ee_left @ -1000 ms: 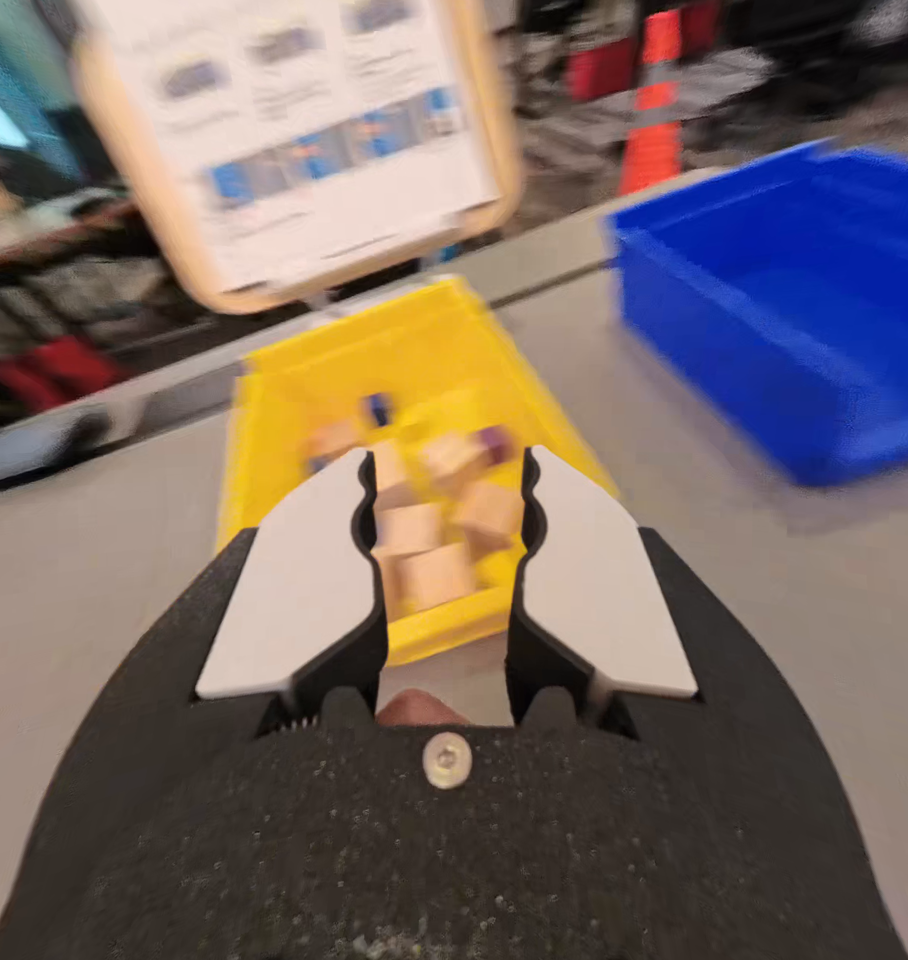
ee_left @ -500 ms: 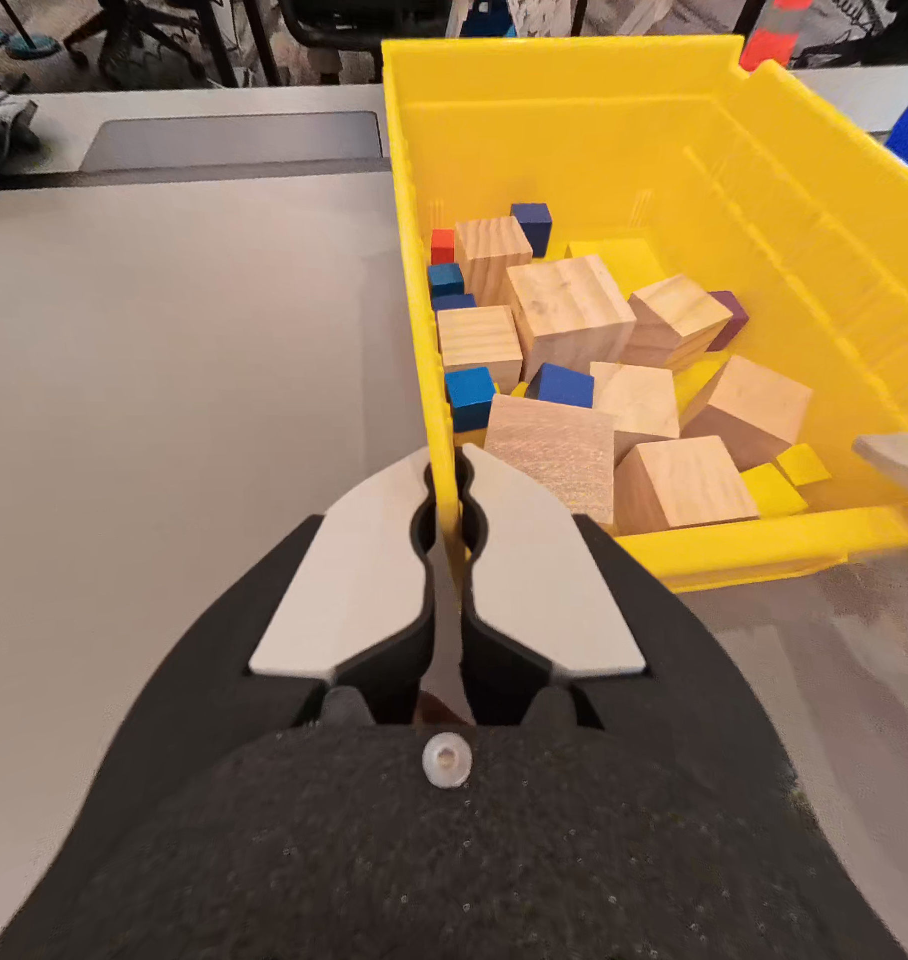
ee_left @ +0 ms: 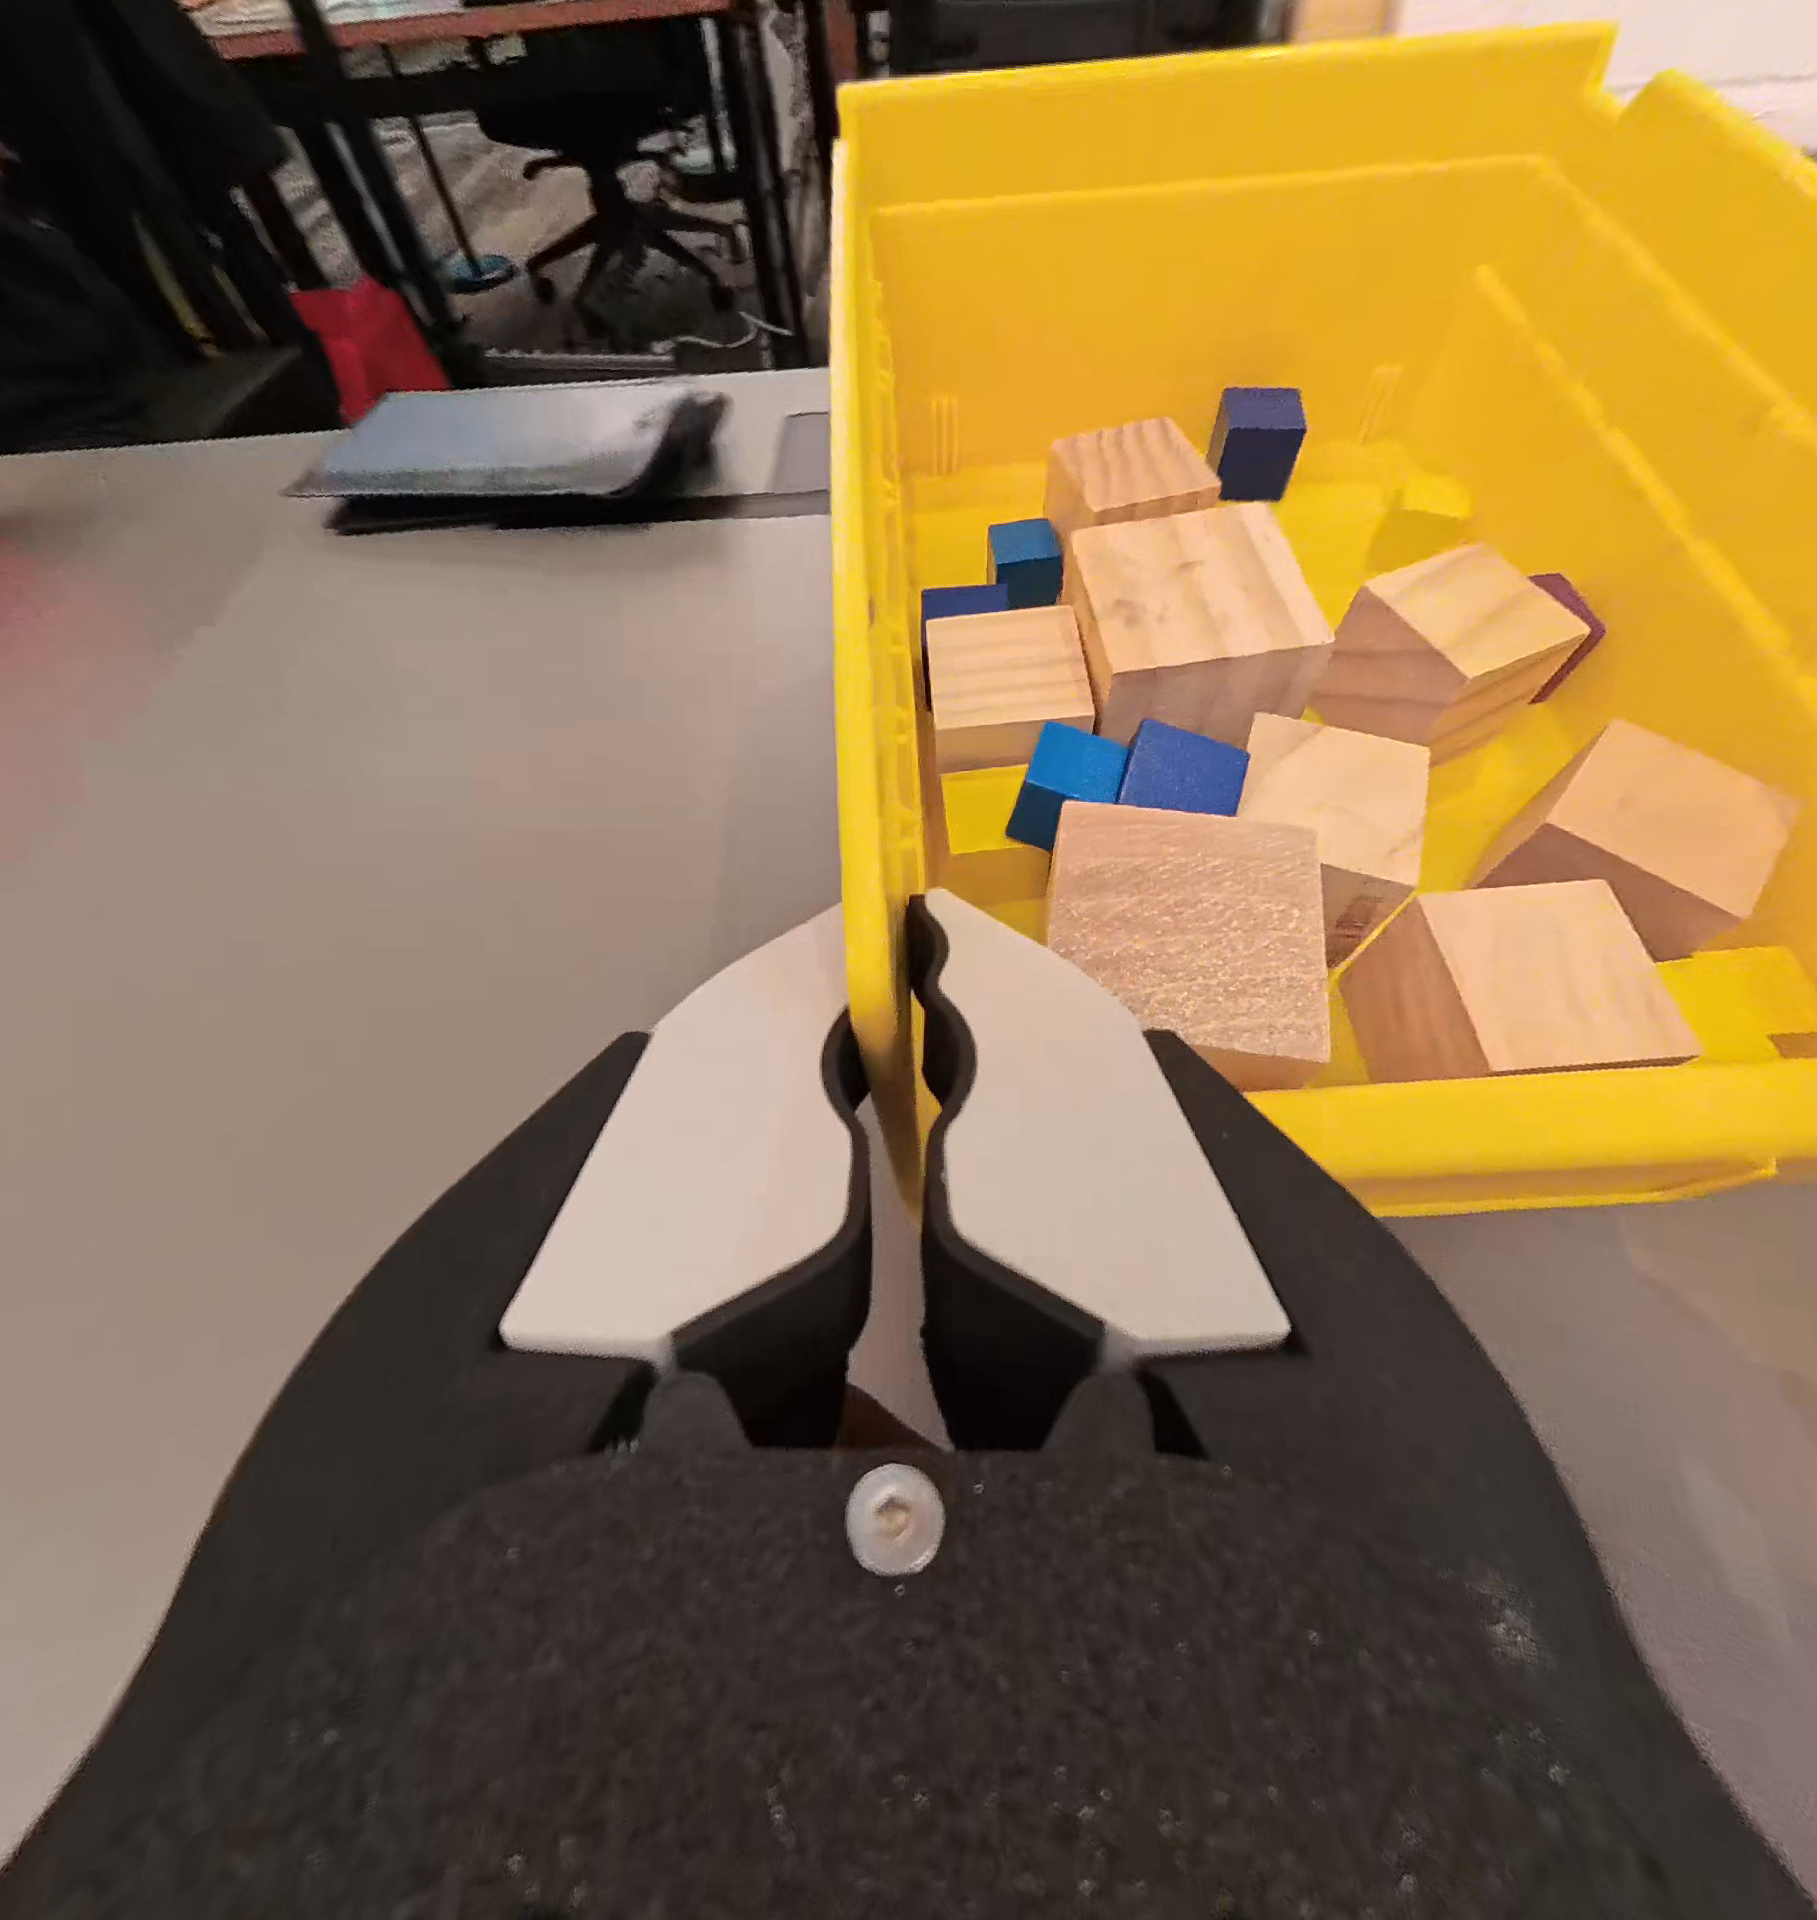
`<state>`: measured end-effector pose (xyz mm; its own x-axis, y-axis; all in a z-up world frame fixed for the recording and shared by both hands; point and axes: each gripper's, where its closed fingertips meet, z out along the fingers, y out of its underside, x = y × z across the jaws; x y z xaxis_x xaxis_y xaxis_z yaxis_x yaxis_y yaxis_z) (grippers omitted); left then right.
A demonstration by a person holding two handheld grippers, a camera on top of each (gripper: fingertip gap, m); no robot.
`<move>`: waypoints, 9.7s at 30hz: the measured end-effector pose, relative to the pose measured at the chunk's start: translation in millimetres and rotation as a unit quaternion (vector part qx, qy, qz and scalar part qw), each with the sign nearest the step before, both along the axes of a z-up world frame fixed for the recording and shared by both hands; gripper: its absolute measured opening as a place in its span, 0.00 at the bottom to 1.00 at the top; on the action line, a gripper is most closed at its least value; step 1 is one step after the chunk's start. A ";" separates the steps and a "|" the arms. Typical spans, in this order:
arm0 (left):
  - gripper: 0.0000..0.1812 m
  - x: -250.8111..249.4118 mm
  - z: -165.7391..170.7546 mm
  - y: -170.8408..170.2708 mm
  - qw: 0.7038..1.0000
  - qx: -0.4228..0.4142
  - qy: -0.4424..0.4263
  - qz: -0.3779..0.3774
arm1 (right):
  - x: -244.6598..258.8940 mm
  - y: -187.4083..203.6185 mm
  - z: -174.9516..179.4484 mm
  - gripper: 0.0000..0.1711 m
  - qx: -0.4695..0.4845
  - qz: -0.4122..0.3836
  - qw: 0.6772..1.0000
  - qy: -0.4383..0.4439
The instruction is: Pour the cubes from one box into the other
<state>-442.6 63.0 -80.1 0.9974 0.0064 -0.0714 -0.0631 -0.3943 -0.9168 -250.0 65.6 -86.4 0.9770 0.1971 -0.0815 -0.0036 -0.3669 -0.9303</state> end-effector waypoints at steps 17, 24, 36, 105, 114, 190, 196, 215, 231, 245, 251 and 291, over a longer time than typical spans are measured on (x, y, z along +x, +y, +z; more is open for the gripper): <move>0.26 -110.8 -19.4 -23.3 0.989 -0.049 -0.015 0.136 | -70.0 -46.5 -23.8 0.13 -0.097 0.220 0.970 -0.022; 0.28 -43.4 32.1 -52.1 0.992 -0.007 -0.107 0.072 | 39.8 -147.5 -31.2 0.23 -0.103 0.361 0.927 -0.006; 0.29 42.3 8.3 -40.2 0.976 -0.091 -0.195 -0.027 | 424.0 -94.9 -10.2 0.22 -0.012 -0.071 0.997 0.006; 0.03 -37.0 -39.5 -38.1 0.992 -0.057 -0.030 -0.105 | 185.6 -37.1 39.0 0.22 -0.134 0.314 0.915 -0.216; 0.02 -35.0 -38.7 -62.0 0.987 -0.048 -0.083 -0.127 | -10.0 117.5 26.0 0.24 -0.213 0.474 0.782 -0.343; 0.02 525.2 63.4 167.2 0.851 0.374 0.207 -0.305 | 601.6 136.9 157.4 0.03 0.170 -0.113 0.899 -0.387; 0.02 525.5 60.3 171.8 0.854 0.370 0.212 -0.299 | 603.9 133.8 144.9 0.02 0.180 -0.122 0.899 -0.380; 0.02 526.5 83.9 176.9 0.854 0.396 0.197 -0.274 | 602.8 127.6 173.7 0.02 0.220 -0.141 0.882 -0.391; 0.01 516.1 143.0 144.3 0.816 0.497 0.203 -0.214 | 581.2 74.1 248.7 0.02 0.351 -0.176 0.826 -0.404; 0.02 306.7 217.5 80.5 0.898 0.350 0.199 -0.178 | 372.8 114.4 332.8 0.02 0.218 0.033 0.899 -0.378; 0.02 102.7 133.0 19.3 0.979 0.128 0.141 -0.075 | 134.5 161.2 230.3 0.02 0.043 0.252 0.865 -0.431; 0.14 -8.3 58.7 -51.4 0.992 -0.040 -0.100 -0.063 | 175.4 42.9 108.2 0.12 0.050 0.279 0.943 -0.172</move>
